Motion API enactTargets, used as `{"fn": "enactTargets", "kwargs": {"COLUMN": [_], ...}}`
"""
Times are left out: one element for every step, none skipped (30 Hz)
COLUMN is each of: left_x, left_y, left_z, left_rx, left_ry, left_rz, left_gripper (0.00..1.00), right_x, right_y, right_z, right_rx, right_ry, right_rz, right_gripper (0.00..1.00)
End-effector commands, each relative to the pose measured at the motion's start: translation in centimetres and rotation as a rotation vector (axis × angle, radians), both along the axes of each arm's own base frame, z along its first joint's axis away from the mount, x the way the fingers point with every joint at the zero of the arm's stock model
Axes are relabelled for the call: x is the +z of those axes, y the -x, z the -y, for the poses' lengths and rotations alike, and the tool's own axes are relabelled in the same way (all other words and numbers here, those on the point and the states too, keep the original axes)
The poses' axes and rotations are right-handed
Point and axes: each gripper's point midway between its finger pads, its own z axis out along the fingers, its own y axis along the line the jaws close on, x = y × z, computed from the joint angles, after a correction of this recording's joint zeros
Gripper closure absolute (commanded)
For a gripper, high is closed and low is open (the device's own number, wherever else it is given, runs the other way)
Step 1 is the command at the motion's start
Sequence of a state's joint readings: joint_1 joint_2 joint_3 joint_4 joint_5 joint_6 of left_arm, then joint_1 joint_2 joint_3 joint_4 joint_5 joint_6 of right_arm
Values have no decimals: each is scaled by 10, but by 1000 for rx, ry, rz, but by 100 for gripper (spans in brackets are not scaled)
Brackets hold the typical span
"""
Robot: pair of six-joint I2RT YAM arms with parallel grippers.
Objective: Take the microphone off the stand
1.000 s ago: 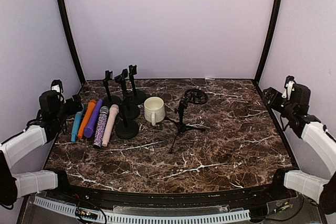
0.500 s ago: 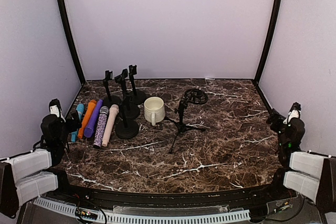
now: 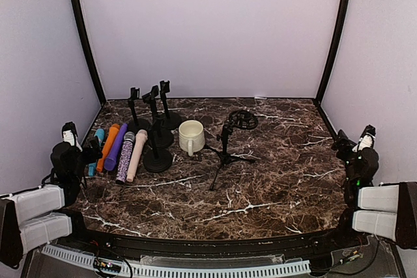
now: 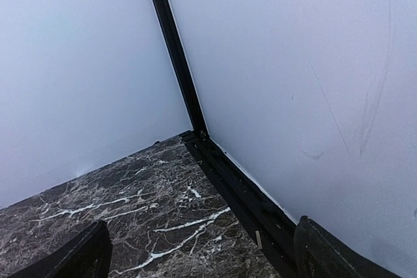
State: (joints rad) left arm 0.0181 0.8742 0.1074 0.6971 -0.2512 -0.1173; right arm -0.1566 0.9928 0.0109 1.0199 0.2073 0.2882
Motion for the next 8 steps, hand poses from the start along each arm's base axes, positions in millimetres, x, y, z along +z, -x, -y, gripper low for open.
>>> {"fn": "enactTargets", "kwargs": {"left_x": [3,3,3,2,2,2,2,2], "left_y": [-2,-2,-2,-2,-2,-2,-2,-2], "left_z": [-1,-1,0,-1,-2,-2,-2,-2], "left_rx": [-3,-3,-4,-2,3,5,9,8], "left_ry": [-12,-12,-14,-14,-14,-15,-12,-11], "left_rz": [15,12,12,11,11,10,10,10], "left_gripper": [1,1,1,1,1,1,1,1], "right_x": [8,8,8,8,8,8,7,7], "right_y": [4,4,4,4,4,5,5,5], "right_z": [3,2,2,3,3,4,4,4], "right_rx": [-19,-16,-16,-17,-20,-23,-25,-28], "right_ry": [17,17,16,17,17,18,19,18], "right_rz": [40,40,40,40,40,39,37,36], "right_gripper": [1,1,1,1,1,1,1,1]}}
